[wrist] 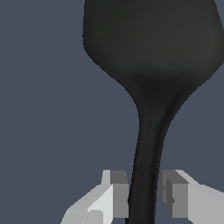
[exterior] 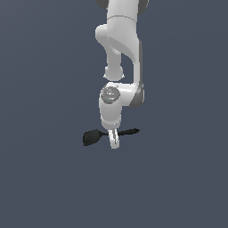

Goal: Pick up the object and move it to a goal position.

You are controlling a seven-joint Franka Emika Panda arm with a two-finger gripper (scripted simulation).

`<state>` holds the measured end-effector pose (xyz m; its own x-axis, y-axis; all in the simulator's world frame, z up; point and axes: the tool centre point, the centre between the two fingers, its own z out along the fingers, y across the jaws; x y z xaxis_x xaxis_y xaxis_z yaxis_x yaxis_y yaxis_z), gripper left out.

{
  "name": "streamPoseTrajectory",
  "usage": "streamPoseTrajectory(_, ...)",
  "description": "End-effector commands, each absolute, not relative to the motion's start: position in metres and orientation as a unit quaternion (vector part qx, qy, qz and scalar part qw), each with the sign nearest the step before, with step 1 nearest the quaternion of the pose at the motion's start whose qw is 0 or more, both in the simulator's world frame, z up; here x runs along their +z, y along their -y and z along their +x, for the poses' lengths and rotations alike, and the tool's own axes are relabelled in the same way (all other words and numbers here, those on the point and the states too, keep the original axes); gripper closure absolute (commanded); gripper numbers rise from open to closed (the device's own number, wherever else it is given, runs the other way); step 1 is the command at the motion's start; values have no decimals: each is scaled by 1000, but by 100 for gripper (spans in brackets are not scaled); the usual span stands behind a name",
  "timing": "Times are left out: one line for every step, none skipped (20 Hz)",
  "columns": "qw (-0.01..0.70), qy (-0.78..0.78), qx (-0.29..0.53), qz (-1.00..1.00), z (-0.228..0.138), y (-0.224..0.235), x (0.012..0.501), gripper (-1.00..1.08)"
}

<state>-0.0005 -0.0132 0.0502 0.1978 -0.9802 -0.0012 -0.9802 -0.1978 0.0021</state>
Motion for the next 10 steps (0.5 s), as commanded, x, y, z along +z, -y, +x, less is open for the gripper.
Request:
streamPoseTrajectory(-1, 633, -1, 774, -11, -5, 63, 108)
streamPoseTrajectory(-1, 633, -1, 774, -16, -13, 68, 108)
streamPoseTrajectory(-1, 633, -1, 774, -21, -22, 74, 108)
streamPoseTrajectory(-1, 633, -1, 774, -27, -30, 80, 108)
streamPoseTrajectory(-1, 633, -1, 774, -32, -38, 85, 108)
streamPoseTrajectory(-1, 633, -1, 774, -37, -47, 90, 108)
streamPoseTrajectory(-1, 633, -1, 774, -41, -54, 96, 108)
streamPoseTrajectory(-1, 633, -1, 774, -46, -62, 101, 108)
streamPoseTrajectory(-1, 633, -1, 774, -50, -70, 106, 108)
streamPoseTrajectory(-1, 633, -1, 774, -55, -77, 111, 108)
